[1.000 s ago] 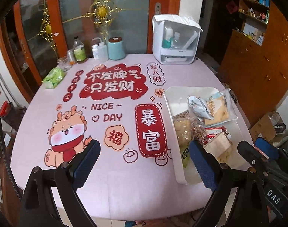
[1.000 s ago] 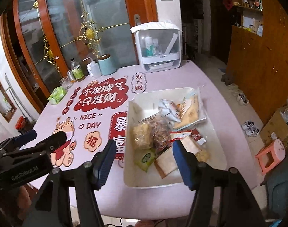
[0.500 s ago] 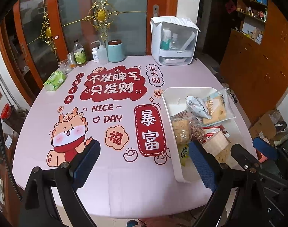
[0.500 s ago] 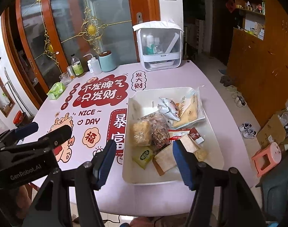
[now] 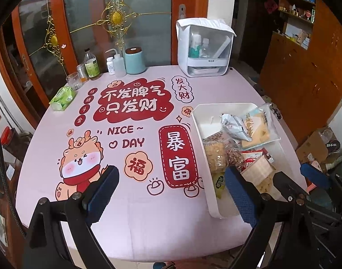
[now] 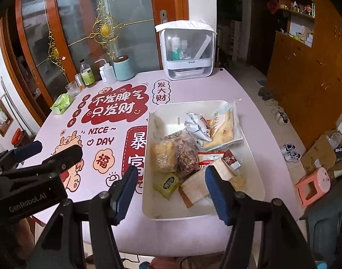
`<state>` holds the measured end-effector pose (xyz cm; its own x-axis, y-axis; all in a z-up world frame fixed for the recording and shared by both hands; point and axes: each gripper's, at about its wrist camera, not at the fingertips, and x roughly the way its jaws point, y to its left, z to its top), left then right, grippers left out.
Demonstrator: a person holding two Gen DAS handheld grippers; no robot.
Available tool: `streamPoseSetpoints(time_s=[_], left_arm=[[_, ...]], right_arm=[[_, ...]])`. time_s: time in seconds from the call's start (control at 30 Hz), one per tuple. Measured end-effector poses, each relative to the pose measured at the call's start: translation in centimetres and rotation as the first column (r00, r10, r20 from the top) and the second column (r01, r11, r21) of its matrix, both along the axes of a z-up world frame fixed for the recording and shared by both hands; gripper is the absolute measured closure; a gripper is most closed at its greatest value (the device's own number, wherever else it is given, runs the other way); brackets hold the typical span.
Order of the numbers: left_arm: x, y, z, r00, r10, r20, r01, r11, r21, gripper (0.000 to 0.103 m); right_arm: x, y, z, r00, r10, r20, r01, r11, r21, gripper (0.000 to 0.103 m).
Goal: Organize snacks
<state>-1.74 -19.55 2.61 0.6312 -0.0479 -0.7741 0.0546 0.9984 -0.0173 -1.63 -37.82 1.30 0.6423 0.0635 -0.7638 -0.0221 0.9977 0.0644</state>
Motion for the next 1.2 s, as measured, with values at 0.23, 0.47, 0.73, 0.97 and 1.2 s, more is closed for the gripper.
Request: streamPoseSetpoints(time_s=[0.23, 0.47, 0.73, 0.97, 1.2], left_arm=[[0.4, 0.1, -0.2, 1.0, -0.002, -0.004, 0.002, 1.0, -0.004, 0.009], [0.7, 0.0, -0.2, 1.0, -0.004, -0.006, 0.004, 1.0, 0.001, 0.009], [1.2, 0.1, -0.5, 1.0, -0.008, -0.015, 0.008, 1.0, 0.003, 0.009], [1.4, 0.3, -1.2, 0.999, -0.015, -0.03, 0.015, 1.0, 0.002, 0.009], [1.4, 0.2, -1.4, 0.999, -0.017, -0.04, 0.017, 1.0, 0.008, 0.009]], right_arm=[[0.3, -0.1, 0.1, 1.0, -0.003, 0.002, 0.003, 1.0, -0.007, 0.04], [0.7, -0.3, -0.1, 1.0, -0.01, 0.003, 0.01, 1.0, -0.005, 0.04], [1.0, -0.2, -0.2, 1.0, -0.007, -0.002, 0.007, 1.0, -0.01, 0.04], [1.1, -0.3, -0.5, 1.0, -0.009, -0.01, 0.008, 1.0, -0.006, 0.04], [1.3, -0.4, -0.7, 1.0, -0.009, -0.014, 0.009, 1.0, -0.006, 0.04]])
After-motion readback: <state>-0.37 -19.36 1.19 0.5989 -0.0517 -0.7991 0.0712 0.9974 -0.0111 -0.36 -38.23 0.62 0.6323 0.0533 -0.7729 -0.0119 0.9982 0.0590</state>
